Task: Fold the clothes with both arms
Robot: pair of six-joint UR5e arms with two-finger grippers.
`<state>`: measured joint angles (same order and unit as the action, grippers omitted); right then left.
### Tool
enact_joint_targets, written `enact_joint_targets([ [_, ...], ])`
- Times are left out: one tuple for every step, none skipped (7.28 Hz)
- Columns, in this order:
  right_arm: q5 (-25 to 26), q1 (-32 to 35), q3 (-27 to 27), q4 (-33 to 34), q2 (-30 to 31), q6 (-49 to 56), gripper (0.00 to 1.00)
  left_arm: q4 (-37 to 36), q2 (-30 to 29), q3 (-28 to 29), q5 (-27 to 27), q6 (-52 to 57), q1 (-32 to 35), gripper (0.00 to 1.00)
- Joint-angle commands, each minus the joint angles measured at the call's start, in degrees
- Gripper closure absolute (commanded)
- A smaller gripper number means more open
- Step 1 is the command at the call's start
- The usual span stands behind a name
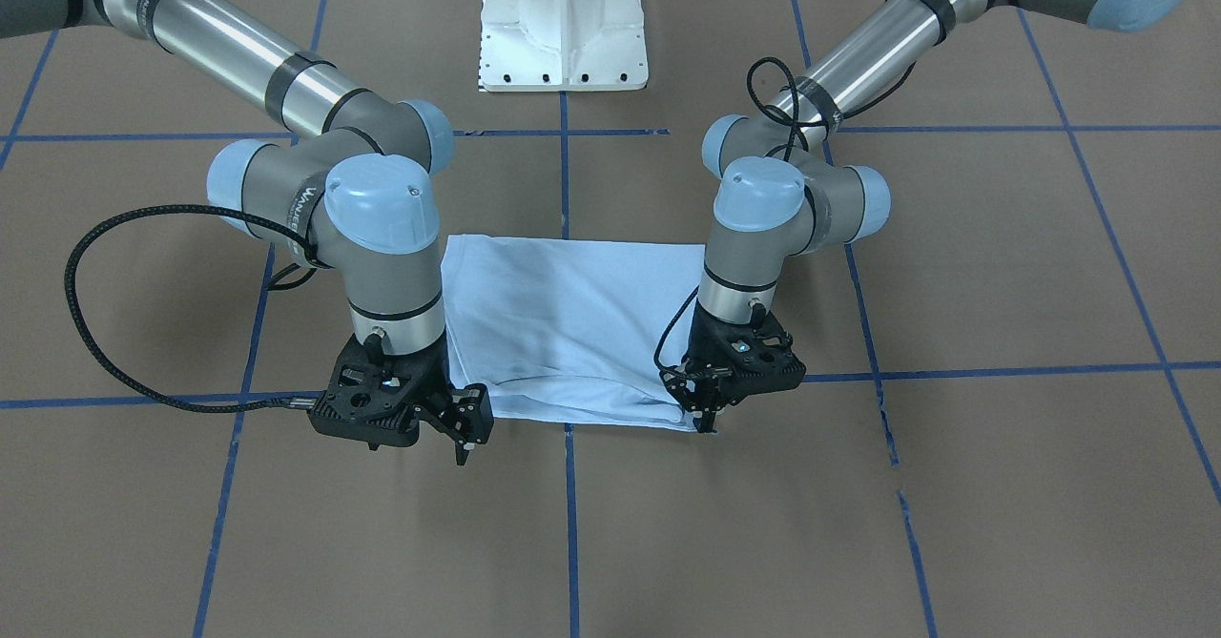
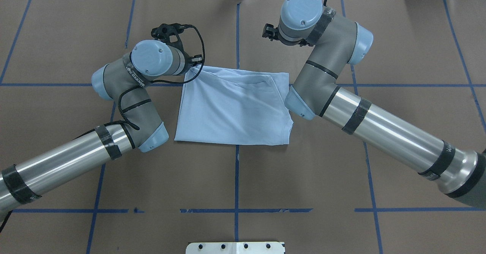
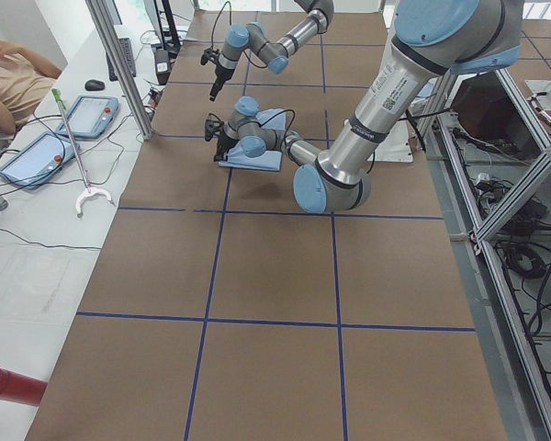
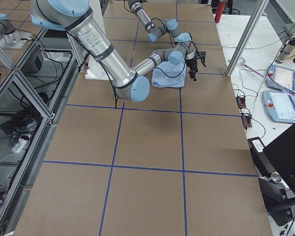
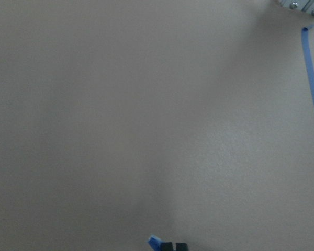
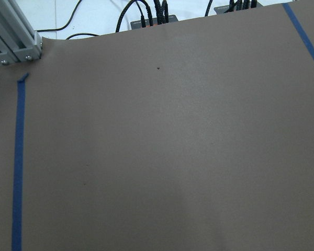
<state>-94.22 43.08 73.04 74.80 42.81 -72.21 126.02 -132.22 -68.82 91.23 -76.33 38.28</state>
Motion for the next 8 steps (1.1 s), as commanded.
enact_joint_targets([
  [-1.05,0.07,1.04,-0.17,1.13,0.57,0.0,-0.16,0.12,-0.26,0.09,2.91,0.39,0.01],
  [-5.49,1.12,2.01,-0.09,1.57,2.58,0.0,-0.77,0.21,-2.61,0.7,8.42,1.26,0.0],
  [-10.93,3.56,3.15,0.17,3.23,4.77,0.0,-2.43,1.26,-5.59,4.71,12.57,3.54,0.0],
  [-13.86,6.37,5.95,0.52,6.47,8.62,0.0,-3.75,4.57,-10.67,9.01,16.52,5.99,0.0],
  [-18.93,10.58,8.67,2.35,9.72,15.8,0.0,-4.54,8.87,-15.68,11.75,21.26,8.54,0.0],
  [-24.38,16.45,13.4,6.55,14.28,25.61,0.0,-9.25,12.65,-22.43,14.21,28.01,11.87,0.0],
  [-27.39,21.9,18.93,11.72,19.72,36.42,0.0,-15.47,16.78,-29.98,15.98,35.13,15.13,0.0],
  [-29.86,28.48,23.16,16.91,25.17,49.49,0.0,-20.76,20.83,-35.71,19.22,42.85,20.29,0.0],
])
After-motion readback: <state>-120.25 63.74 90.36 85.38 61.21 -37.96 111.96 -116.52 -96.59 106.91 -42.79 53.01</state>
